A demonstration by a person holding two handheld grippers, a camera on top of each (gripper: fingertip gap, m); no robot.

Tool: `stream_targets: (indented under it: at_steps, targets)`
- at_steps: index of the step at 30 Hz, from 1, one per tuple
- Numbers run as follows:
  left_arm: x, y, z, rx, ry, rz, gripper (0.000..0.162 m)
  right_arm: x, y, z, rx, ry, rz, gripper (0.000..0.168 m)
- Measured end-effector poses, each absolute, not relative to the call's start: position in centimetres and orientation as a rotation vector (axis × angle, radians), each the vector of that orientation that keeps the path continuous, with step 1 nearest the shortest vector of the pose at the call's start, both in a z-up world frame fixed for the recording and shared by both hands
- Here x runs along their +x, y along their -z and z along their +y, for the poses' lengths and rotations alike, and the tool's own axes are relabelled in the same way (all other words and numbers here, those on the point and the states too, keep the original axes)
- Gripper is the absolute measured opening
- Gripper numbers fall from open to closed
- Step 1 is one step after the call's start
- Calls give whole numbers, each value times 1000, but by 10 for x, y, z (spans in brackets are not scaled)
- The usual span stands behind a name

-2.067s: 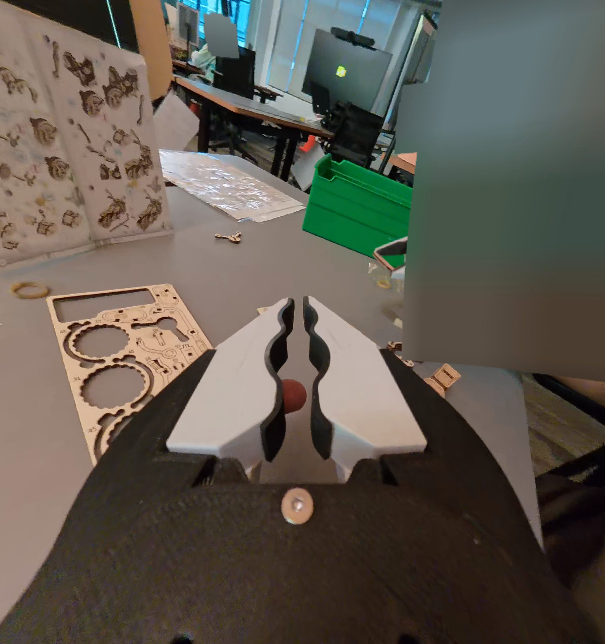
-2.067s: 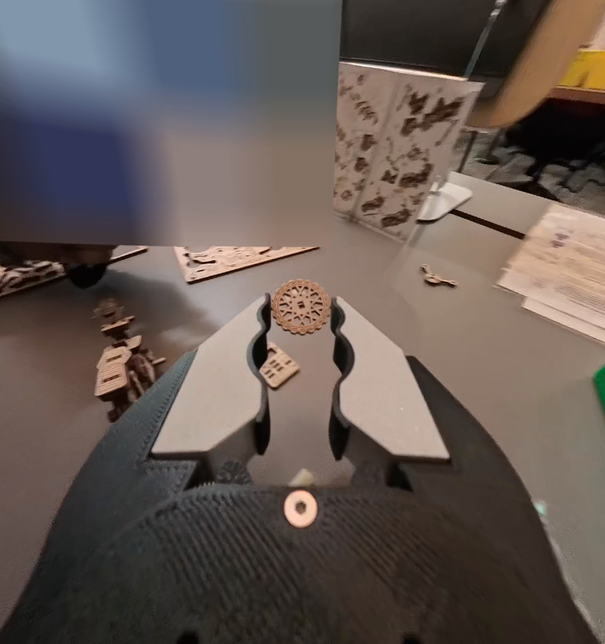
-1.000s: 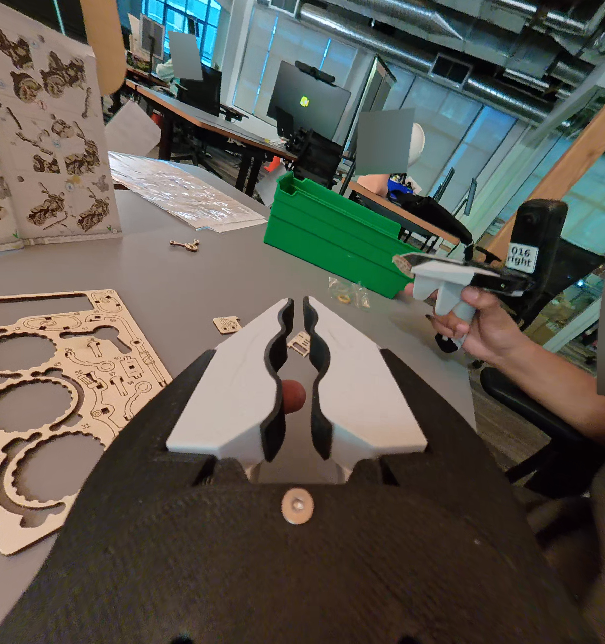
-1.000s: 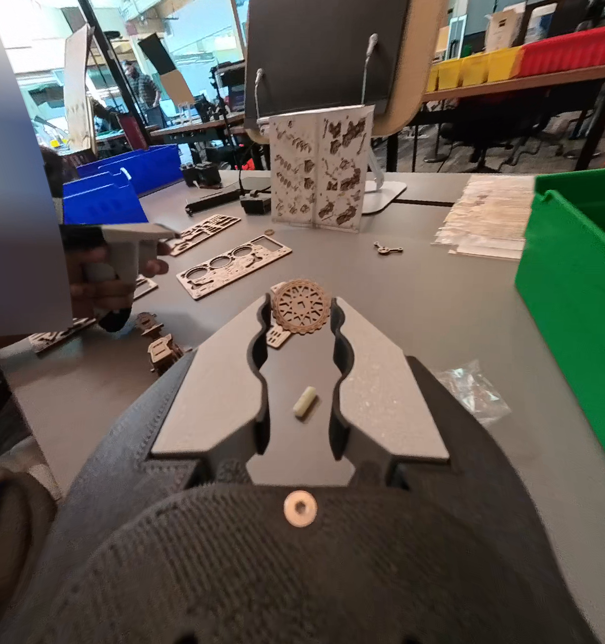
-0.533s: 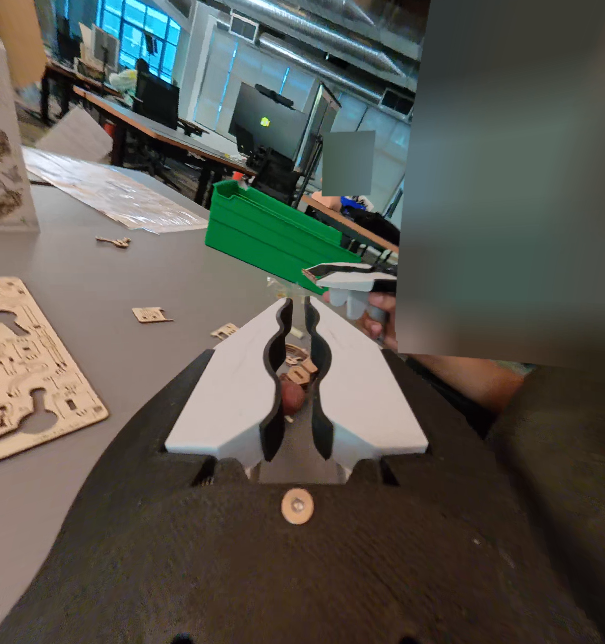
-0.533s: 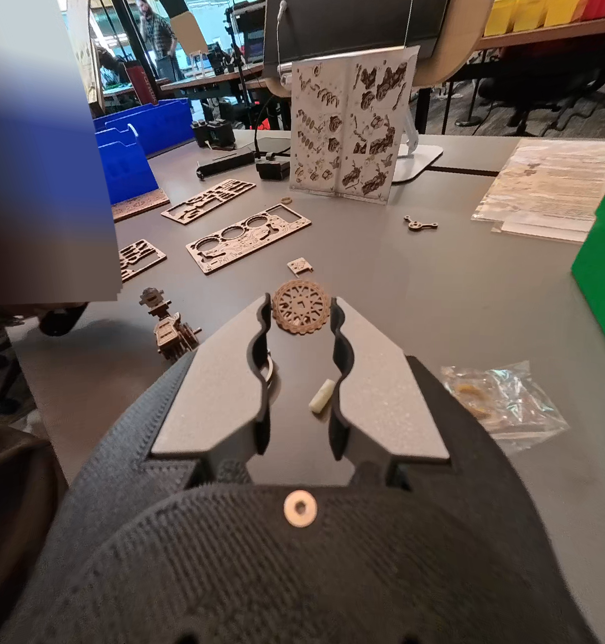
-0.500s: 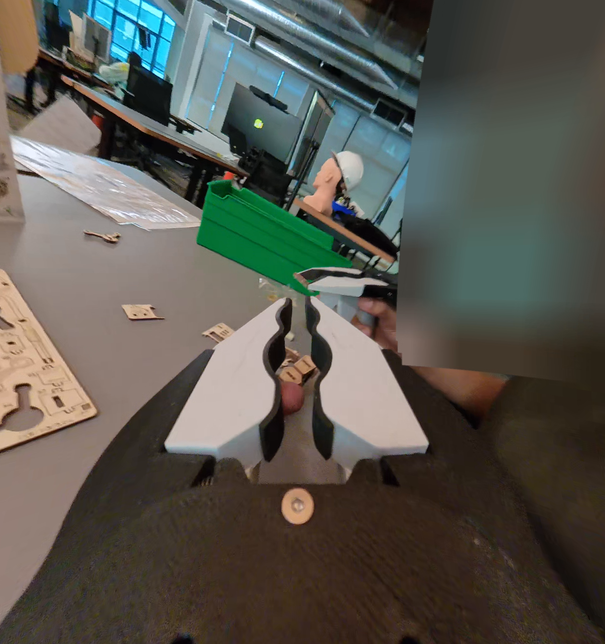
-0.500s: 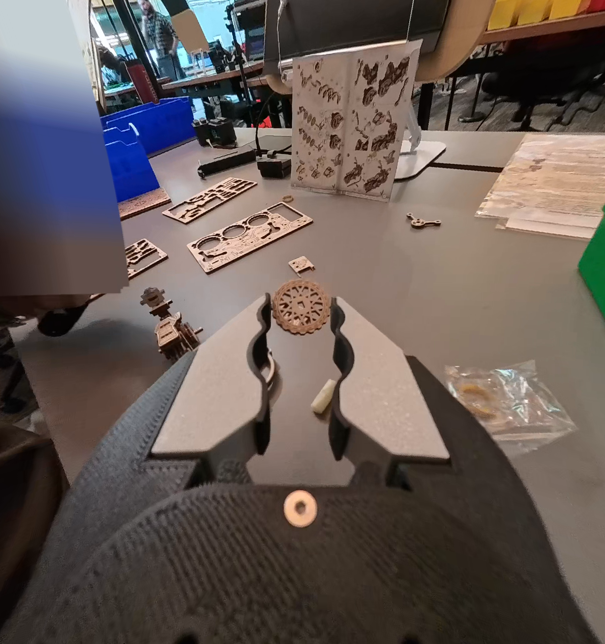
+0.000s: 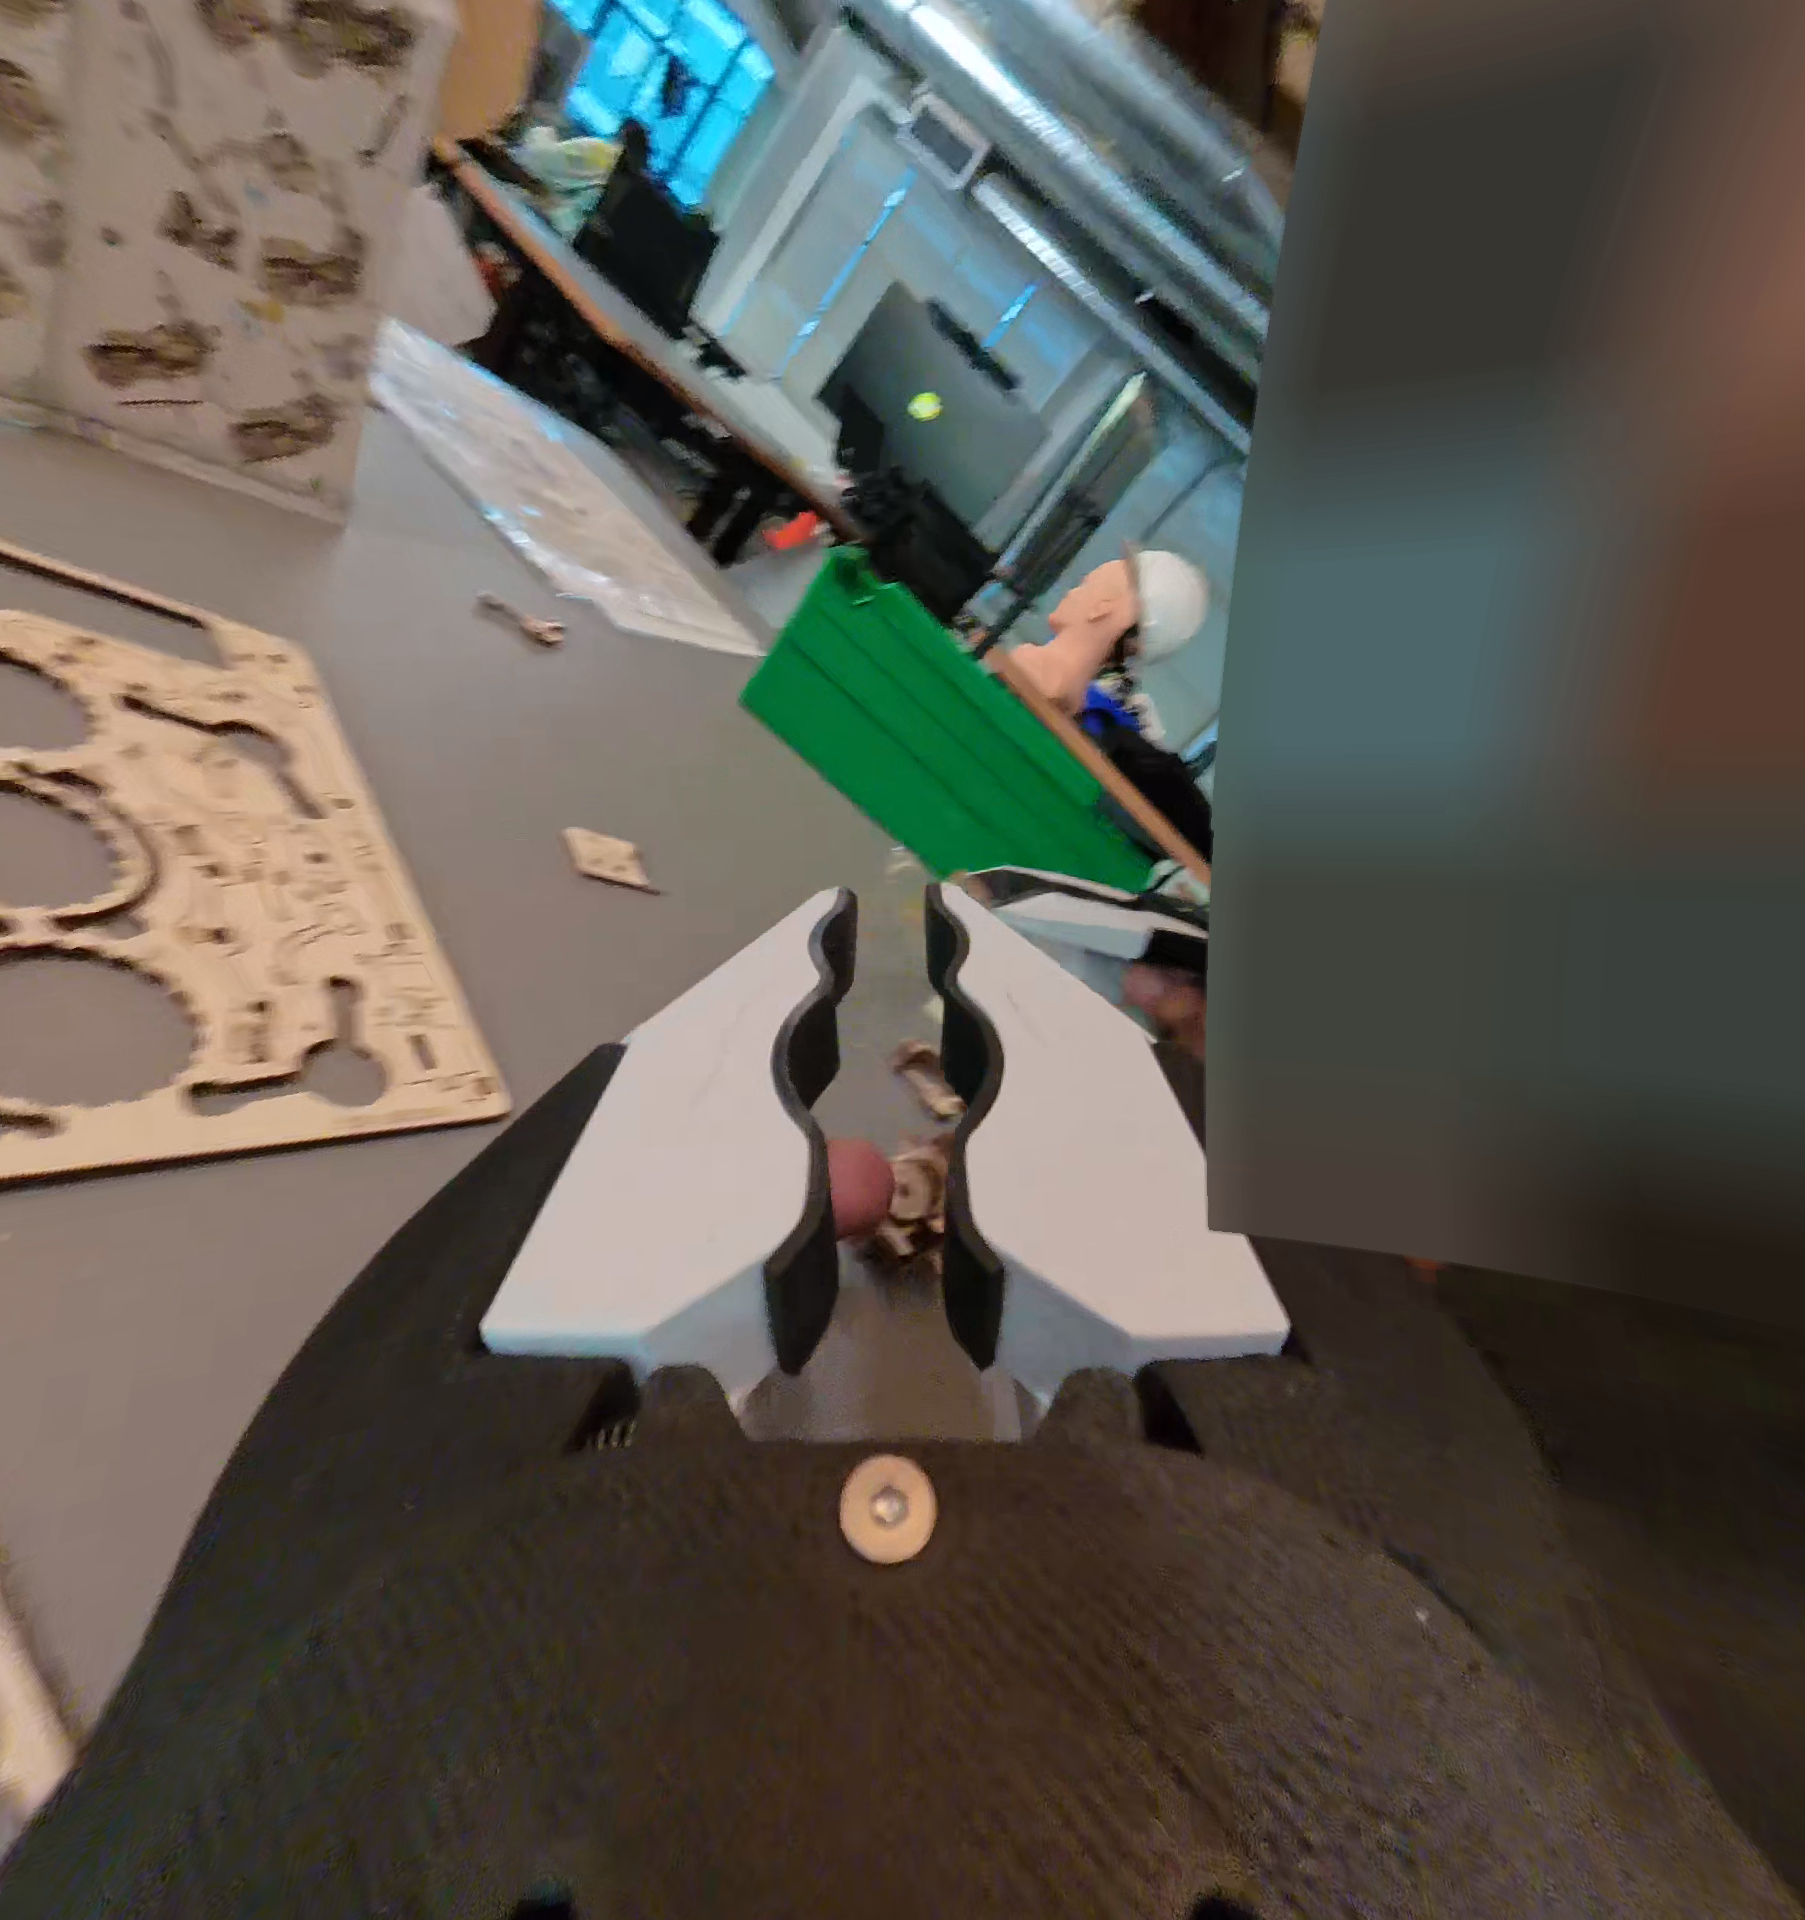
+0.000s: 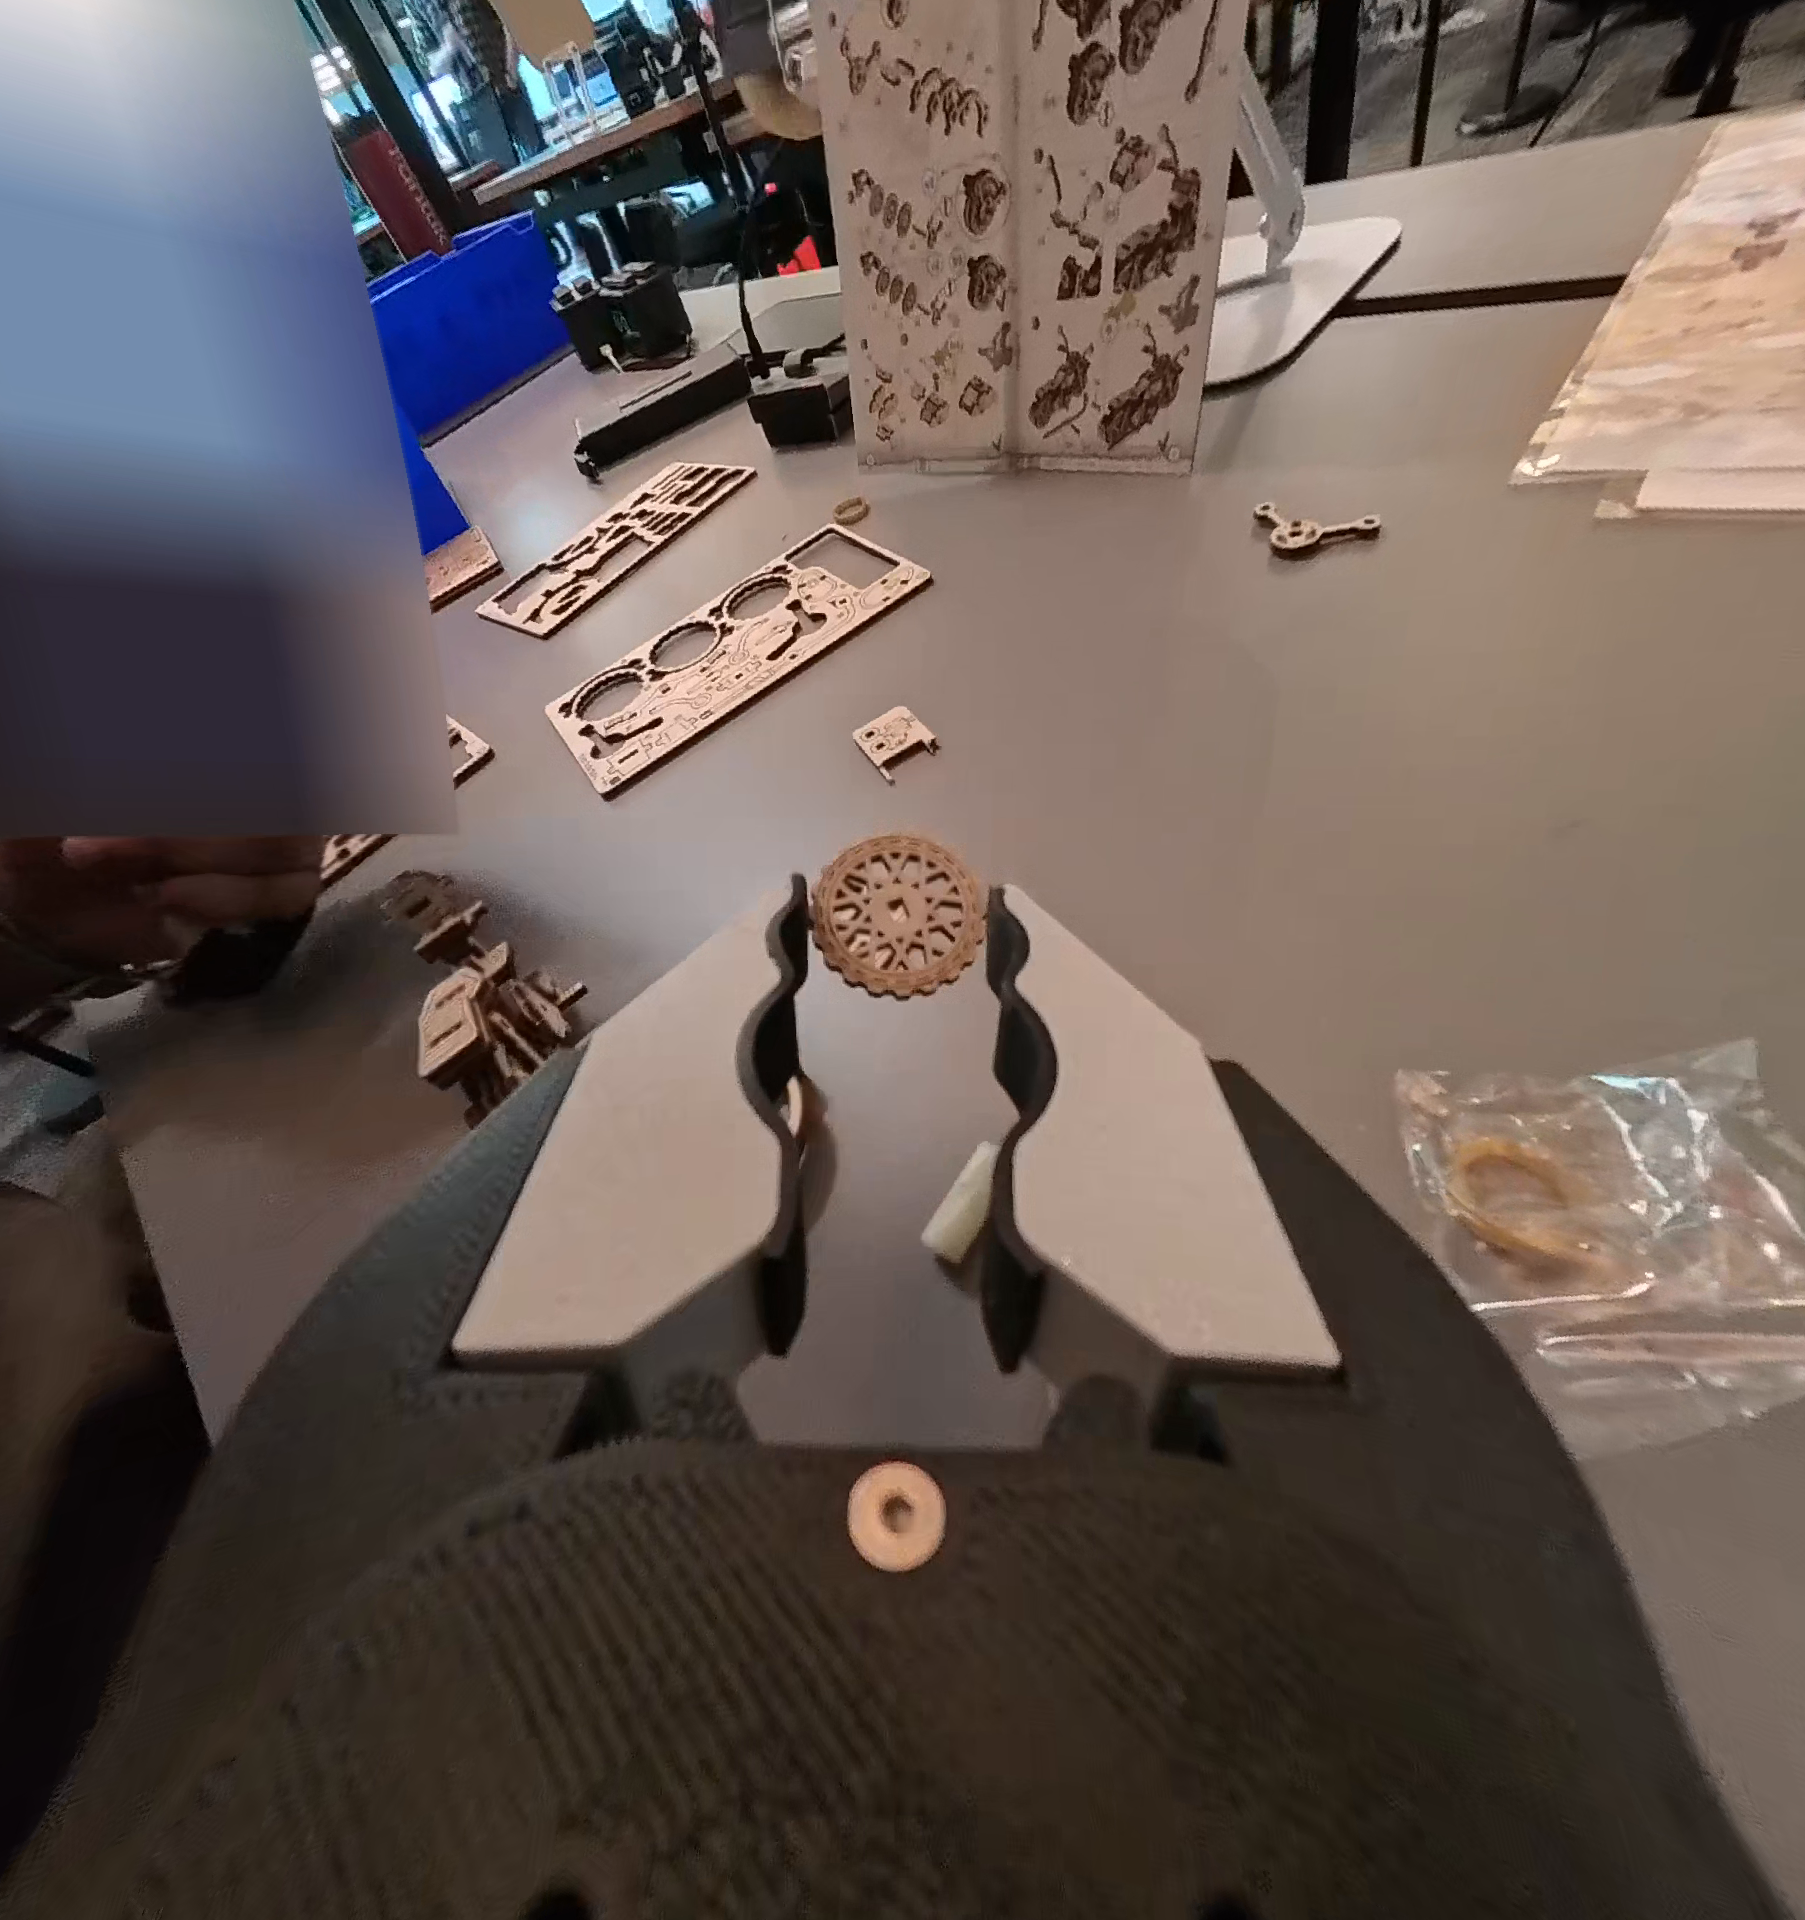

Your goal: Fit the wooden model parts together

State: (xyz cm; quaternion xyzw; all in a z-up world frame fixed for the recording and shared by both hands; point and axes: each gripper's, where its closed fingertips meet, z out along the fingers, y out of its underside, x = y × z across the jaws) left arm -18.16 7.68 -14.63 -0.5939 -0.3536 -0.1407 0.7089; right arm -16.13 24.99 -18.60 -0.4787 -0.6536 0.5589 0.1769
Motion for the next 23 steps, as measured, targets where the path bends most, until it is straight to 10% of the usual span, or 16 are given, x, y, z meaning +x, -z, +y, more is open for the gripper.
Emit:
stream_targets:
  at_steps: [1,23]
  targets:
    - [-186,154,76,-1350,274,-804,9,-162,188,250,-1366,-1577,-1859,33]
    - [-208,196,78,-1478,276,-1032,24,-167,197,249,-1426,-1554,-1899,34]
